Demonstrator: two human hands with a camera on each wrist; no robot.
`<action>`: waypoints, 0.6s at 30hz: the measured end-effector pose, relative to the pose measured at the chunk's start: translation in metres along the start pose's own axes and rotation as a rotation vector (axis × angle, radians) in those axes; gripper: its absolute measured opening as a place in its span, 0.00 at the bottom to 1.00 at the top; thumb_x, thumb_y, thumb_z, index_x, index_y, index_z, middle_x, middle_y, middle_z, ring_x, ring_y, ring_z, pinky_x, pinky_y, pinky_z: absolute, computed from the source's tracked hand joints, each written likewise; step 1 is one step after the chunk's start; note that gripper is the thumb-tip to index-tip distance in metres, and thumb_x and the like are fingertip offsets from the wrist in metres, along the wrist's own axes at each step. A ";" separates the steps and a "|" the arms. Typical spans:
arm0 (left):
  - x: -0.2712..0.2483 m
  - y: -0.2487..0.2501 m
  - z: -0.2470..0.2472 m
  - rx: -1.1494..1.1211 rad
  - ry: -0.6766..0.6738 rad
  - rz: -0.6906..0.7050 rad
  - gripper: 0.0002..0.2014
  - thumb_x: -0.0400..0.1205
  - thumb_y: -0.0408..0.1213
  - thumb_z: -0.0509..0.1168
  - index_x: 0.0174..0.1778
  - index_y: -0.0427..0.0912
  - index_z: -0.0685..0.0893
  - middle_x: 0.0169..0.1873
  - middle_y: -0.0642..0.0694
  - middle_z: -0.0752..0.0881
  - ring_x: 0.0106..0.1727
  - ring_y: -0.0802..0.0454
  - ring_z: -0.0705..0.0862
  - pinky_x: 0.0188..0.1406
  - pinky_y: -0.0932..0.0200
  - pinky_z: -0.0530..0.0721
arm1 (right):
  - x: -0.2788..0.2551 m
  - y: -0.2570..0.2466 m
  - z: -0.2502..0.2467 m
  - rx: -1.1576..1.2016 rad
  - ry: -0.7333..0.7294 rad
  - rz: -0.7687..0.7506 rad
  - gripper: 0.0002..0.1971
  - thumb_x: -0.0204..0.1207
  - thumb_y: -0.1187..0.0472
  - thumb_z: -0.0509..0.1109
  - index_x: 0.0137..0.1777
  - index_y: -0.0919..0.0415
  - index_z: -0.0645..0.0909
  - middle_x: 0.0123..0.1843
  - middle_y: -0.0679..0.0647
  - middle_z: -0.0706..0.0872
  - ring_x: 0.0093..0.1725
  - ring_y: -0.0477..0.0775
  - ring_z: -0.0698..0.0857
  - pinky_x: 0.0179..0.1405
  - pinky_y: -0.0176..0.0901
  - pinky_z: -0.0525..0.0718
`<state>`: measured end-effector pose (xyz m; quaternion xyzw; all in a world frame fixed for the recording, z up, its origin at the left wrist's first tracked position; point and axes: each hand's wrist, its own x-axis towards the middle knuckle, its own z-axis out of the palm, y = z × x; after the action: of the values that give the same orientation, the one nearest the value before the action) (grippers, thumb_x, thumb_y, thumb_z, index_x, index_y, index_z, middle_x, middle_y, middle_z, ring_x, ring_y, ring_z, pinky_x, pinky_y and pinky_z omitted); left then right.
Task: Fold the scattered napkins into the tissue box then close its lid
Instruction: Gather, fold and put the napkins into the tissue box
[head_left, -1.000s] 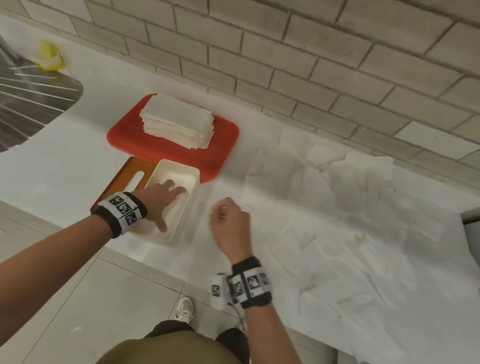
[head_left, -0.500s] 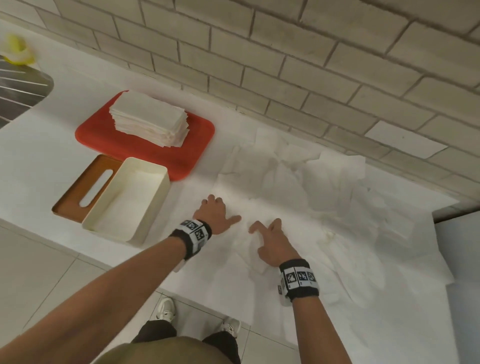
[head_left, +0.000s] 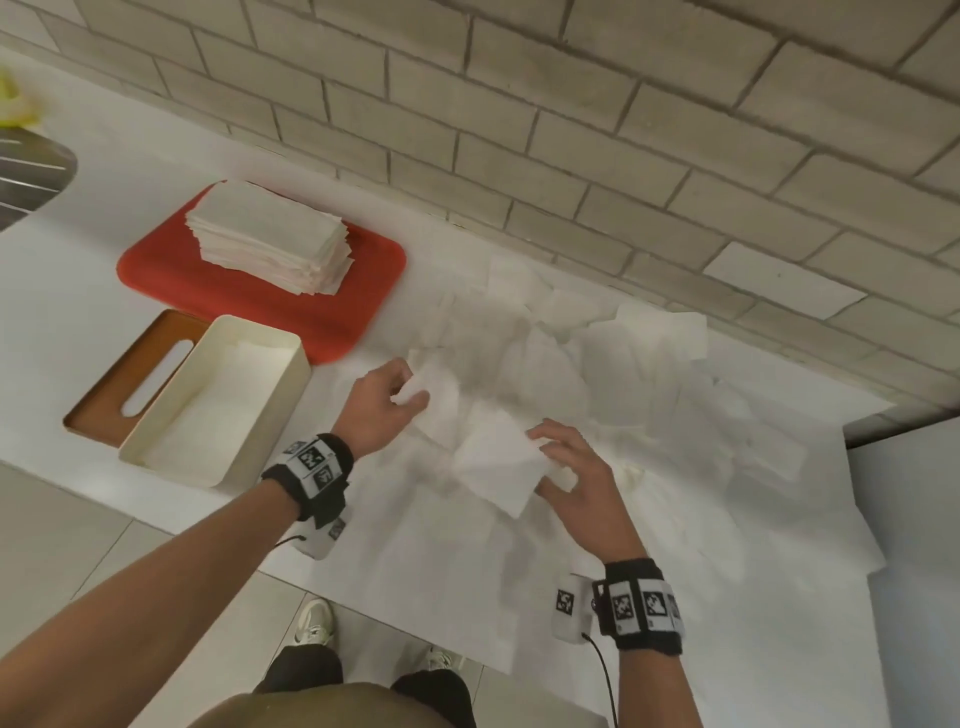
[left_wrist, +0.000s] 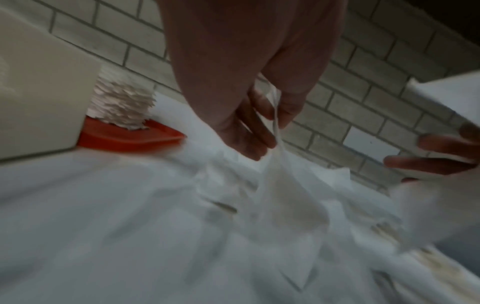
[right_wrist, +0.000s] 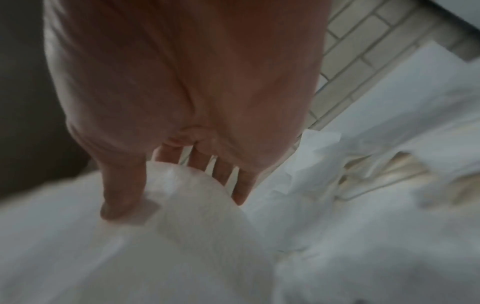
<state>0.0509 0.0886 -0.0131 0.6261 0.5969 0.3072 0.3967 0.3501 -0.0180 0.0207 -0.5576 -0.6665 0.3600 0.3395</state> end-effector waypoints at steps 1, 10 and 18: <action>-0.001 0.006 -0.008 -0.069 0.004 0.021 0.13 0.85 0.35 0.76 0.43 0.44 0.76 0.29 0.61 0.81 0.31 0.60 0.77 0.36 0.55 0.75 | 0.003 -0.014 -0.002 0.097 0.003 0.019 0.14 0.82 0.70 0.80 0.63 0.54 0.91 0.67 0.44 0.90 0.71 0.43 0.86 0.72 0.39 0.82; -0.032 0.047 -0.064 -0.265 -0.079 0.262 0.13 0.87 0.28 0.70 0.66 0.42 0.90 0.65 0.50 0.91 0.61 0.48 0.92 0.57 0.45 0.89 | 0.055 -0.089 0.075 0.355 0.099 0.093 0.08 0.91 0.56 0.73 0.49 0.55 0.86 0.43 0.39 0.88 0.44 0.39 0.84 0.45 0.38 0.80; -0.056 0.037 -0.117 -0.308 0.002 0.090 0.12 0.90 0.53 0.69 0.53 0.51 0.92 0.48 0.52 0.93 0.51 0.53 0.91 0.51 0.49 0.90 | 0.061 -0.124 0.159 0.331 0.232 0.157 0.08 0.90 0.48 0.73 0.58 0.50 0.82 0.55 0.45 0.89 0.56 0.47 0.88 0.57 0.51 0.87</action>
<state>-0.0363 0.0493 0.0821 0.5836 0.5144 0.4131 0.4734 0.1433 0.0112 0.0490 -0.5822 -0.5093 0.4231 0.4718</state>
